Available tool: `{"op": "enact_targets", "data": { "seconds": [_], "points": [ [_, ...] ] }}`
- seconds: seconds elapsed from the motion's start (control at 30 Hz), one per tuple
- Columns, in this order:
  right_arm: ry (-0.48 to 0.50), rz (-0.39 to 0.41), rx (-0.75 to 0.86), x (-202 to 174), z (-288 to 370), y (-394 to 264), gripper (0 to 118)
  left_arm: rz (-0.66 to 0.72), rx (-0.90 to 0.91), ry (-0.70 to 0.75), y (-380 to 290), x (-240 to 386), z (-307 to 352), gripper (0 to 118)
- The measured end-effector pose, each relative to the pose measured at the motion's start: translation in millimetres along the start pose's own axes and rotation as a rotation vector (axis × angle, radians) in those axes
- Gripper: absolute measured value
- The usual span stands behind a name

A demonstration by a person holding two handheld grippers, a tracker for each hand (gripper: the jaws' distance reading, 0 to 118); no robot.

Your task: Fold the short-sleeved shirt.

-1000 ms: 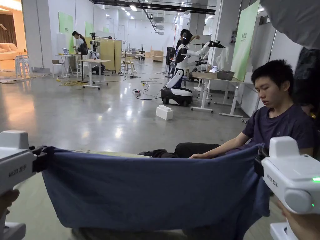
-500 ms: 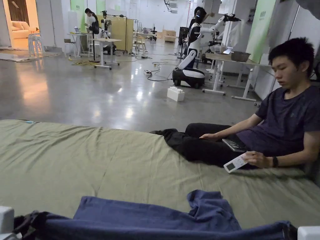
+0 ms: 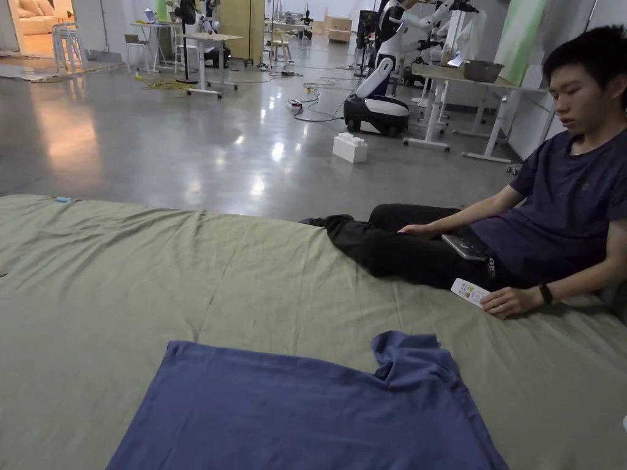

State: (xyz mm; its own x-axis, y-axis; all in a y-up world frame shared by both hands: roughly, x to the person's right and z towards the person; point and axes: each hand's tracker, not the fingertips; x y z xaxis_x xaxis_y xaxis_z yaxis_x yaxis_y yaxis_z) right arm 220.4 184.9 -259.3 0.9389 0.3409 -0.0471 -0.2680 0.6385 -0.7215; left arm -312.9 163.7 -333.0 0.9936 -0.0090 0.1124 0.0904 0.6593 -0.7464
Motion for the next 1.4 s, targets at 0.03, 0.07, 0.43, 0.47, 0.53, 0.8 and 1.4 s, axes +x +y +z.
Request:
{"op": "enact_targets", "data": {
  "seconds": [0.03,0.07,0.43,0.47,0.53,0.8,1.4],
  "points": [
    [0.004,-0.004,-0.019,-1.2,-1.7,-0.7,3,-0.004,-0.006,0.001,-1.9,-0.2,-2.1,5],
    [0.011,-0.002,-0.056,-2.1,-3.4,-1.3,3,-0.011,-0.019,0.000,-3.1,-0.7,-4.9,5],
    [0.028,0.056,-0.276,-25.3,-42.5,-31.1,3,-0.007,-0.198,0.003,-19.4,2.6,-30.0,6],
    [0.025,0.056,-0.294,-27.3,-44.5,-34.8,4,0.010,-0.216,0.001,-23.2,1.9,-33.7,6],
    [0.028,0.026,-0.291,-28.3,-45.7,-38.6,4,0.051,-0.225,-0.004,-29.1,0.3,-37.8,6],
    [-0.035,-0.164,-0.080,-8.3,-8.5,-12.8,73,0.072,-0.087,0.050,-12.9,-2.7,-16.9,30],
    [-0.142,-0.339,0.638,-32.0,29.4,96.9,37,0.116,0.584,0.068,79.4,78.0,44.5,54]
  ]
}}
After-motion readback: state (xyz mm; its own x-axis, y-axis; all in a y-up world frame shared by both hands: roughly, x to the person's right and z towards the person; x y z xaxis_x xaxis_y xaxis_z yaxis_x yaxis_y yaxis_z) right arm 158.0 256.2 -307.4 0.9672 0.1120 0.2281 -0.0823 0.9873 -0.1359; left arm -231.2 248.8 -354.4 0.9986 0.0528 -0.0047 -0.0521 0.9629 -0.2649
